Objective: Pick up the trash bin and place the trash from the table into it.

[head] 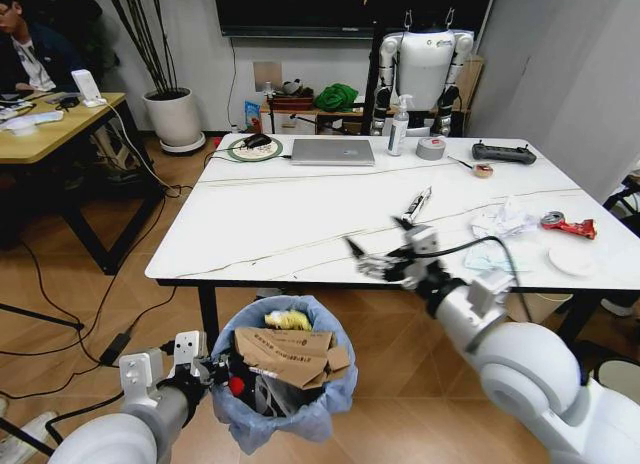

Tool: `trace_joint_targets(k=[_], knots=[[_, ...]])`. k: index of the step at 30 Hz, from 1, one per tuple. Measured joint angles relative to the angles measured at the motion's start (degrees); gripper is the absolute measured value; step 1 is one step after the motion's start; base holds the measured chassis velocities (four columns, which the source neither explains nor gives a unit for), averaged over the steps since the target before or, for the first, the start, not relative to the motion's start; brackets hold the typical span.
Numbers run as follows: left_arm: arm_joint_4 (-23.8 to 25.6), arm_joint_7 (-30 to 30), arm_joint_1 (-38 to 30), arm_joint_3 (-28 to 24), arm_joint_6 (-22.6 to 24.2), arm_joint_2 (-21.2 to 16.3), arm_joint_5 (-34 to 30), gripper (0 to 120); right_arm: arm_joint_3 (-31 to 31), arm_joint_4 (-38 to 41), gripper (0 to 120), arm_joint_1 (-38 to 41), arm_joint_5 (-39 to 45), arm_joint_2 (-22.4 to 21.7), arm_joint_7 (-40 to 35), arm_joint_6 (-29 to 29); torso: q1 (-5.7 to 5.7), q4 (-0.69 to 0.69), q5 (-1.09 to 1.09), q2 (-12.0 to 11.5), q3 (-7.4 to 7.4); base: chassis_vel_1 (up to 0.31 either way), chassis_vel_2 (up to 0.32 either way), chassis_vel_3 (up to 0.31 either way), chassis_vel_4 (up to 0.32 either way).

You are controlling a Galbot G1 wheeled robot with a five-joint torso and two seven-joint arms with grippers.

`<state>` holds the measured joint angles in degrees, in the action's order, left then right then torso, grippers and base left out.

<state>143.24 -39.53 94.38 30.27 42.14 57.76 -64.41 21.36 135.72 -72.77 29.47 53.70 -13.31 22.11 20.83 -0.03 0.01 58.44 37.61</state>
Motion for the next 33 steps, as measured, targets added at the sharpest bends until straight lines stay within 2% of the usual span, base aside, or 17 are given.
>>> trace_joint_targets(k=[5, 11, 33], knots=[[0.0, 0.2, -0.1, -0.4, 0.0, -0.3, 0.0, 2, 5.2, 0.9, 100, -7.6, -6.6, 8.8, 0.9, -0.3, 0.0, 0.02, -0.01, 0.0, 0.0, 0.0, 0.0, 0.0, 0.0], [0.0, 0.4, 0.0, -0.5, 0.0, -0.4, 0.0, 2, 6.8, 1.9, 100, -10.0, -8.6, 13.3, 1.1, -0.3, 0.0, 0.03, -0.03, 0.0, 0.0, -0.008, -0.01, 0.011, 0.011], [0.0, 0.5, 0.5, -0.8, 0.0, -0.4, 0.3, 2, 7.6, 3.1, 100, -11.5, -6.9, 13.5, 0.2, 0.5, 0.0, 0.03, -0.02, 0.0, 0.0, -0.121, -0.123, 0.124, 0.126]])
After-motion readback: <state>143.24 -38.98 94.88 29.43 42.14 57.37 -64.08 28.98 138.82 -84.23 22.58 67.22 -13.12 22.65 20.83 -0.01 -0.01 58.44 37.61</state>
